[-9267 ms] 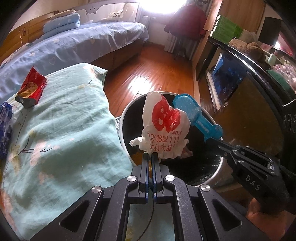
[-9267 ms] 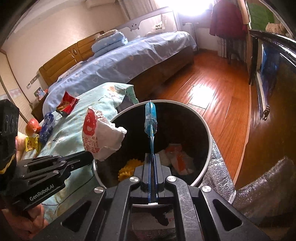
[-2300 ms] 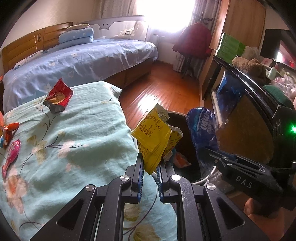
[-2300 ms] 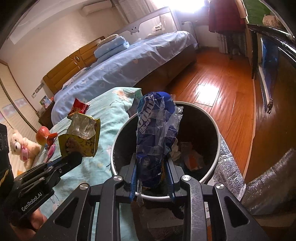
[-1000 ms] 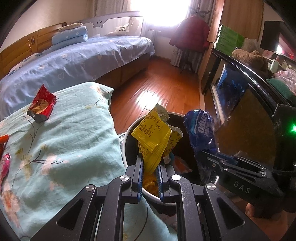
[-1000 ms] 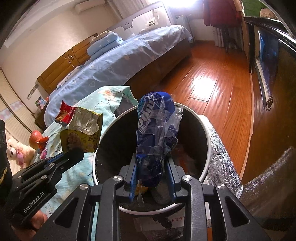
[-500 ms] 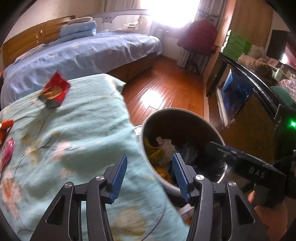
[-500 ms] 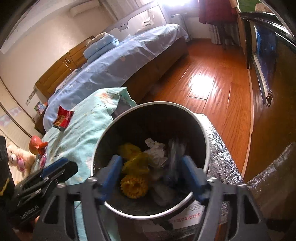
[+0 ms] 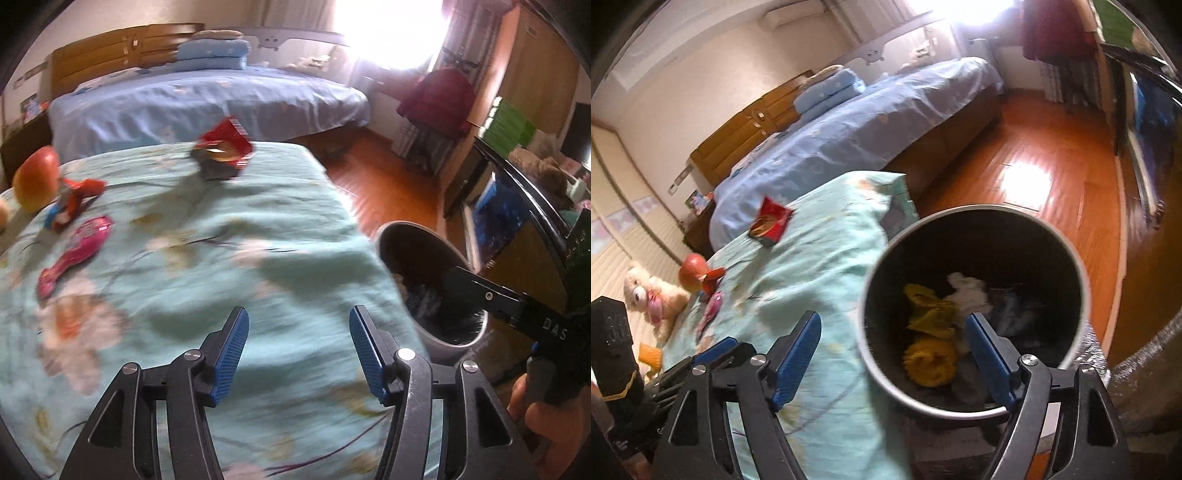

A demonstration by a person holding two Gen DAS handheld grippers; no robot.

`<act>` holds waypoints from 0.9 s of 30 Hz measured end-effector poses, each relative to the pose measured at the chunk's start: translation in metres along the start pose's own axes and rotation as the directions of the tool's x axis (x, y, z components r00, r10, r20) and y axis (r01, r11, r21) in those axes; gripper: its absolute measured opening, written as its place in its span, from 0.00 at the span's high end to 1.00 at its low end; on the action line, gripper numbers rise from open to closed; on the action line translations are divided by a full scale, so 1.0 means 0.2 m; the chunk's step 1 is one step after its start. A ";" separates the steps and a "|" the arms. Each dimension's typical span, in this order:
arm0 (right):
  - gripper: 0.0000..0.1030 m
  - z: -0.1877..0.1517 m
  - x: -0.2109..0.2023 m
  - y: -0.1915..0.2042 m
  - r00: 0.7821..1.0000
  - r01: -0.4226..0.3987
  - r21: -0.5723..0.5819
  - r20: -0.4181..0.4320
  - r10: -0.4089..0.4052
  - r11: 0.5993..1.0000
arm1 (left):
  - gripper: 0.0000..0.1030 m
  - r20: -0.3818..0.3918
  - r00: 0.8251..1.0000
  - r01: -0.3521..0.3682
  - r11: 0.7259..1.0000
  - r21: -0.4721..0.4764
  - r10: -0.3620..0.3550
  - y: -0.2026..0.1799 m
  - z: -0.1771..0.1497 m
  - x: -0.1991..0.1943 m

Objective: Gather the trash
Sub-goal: 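Grasp the red-and-silver wrapper with the left gripper while the right grasps the red chip bag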

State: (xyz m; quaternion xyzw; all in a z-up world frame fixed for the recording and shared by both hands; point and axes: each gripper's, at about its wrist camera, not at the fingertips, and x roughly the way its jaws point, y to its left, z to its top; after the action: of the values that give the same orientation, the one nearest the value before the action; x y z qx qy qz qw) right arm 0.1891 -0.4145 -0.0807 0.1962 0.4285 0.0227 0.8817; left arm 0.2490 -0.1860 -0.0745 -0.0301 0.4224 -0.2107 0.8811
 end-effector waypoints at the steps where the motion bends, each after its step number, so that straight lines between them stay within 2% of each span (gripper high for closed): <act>1: 0.20 0.00 0.01 0.03 1.000 -0.007 -0.007 -0.004 0.007 1.000 | 0.45 0.006 1.000 -0.009 1.000 -0.016 0.009 0.05 -0.01 -0.03; 11: 0.19 -0.05 0.20 0.33 0.994 -0.092 -0.086 -0.069 0.086 0.992 | 0.45 0.017 0.996 -0.084 0.987 -0.134 0.088 0.36 -0.05 -0.17; 22: 0.19 -0.02 0.41 0.57 0.986 -0.127 -0.164 -0.130 0.106 0.978 | 0.45 0.027 0.985 -0.163 0.965 -0.206 0.172 0.61 0.00 -0.22; 27: 0.19 0.03 0.49 0.63 0.985 -0.131 -0.186 -0.133 0.107 0.974 | 0.39 0.027 0.981 -0.183 0.956 -0.229 0.195 0.71 0.06 -0.20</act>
State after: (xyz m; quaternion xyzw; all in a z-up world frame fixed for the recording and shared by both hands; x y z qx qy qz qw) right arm 0.2711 -0.2797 -0.1049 0.1330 0.4646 0.1292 0.8659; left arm 0.2844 -0.0435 -0.0711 -0.0944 0.4226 -0.0754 0.8982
